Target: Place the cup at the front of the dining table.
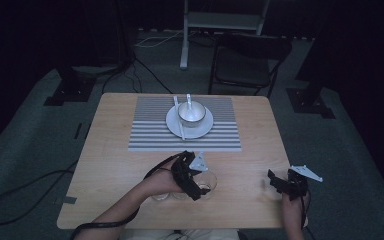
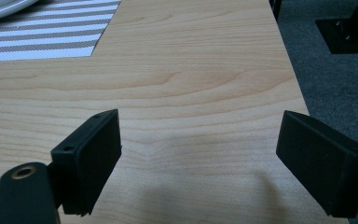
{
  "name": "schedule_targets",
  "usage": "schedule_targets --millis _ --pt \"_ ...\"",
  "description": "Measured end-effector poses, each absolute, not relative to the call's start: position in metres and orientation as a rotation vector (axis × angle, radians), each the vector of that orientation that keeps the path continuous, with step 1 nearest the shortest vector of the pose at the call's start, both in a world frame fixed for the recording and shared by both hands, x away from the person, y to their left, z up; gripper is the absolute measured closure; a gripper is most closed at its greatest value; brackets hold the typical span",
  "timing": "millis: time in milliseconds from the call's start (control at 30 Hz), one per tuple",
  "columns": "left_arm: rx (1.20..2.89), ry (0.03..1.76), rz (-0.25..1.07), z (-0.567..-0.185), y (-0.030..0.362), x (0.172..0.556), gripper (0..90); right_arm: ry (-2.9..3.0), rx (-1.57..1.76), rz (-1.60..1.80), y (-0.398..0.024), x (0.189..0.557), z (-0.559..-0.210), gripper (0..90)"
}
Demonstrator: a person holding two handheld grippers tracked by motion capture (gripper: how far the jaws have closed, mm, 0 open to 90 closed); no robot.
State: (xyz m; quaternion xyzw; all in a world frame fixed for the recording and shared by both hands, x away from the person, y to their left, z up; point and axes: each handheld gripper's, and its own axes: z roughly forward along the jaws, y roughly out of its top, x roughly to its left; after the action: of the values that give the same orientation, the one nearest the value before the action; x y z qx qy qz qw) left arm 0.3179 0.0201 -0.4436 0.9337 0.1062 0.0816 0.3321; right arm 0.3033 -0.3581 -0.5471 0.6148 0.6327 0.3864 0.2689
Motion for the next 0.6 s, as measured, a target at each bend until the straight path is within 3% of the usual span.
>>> schedule_targets --millis 500,600 --pt "2.534 0.298 0.151 -0.462 0.004 0.327 4.7 1.719 1.65 1.046 -0.358 0.304 -0.547 13.4" --pt "2.526 0.292 0.142 -0.462 0.005 0.328 9.8 1.719 1.648 1.048 -0.358 0.303 -0.547 13.4"
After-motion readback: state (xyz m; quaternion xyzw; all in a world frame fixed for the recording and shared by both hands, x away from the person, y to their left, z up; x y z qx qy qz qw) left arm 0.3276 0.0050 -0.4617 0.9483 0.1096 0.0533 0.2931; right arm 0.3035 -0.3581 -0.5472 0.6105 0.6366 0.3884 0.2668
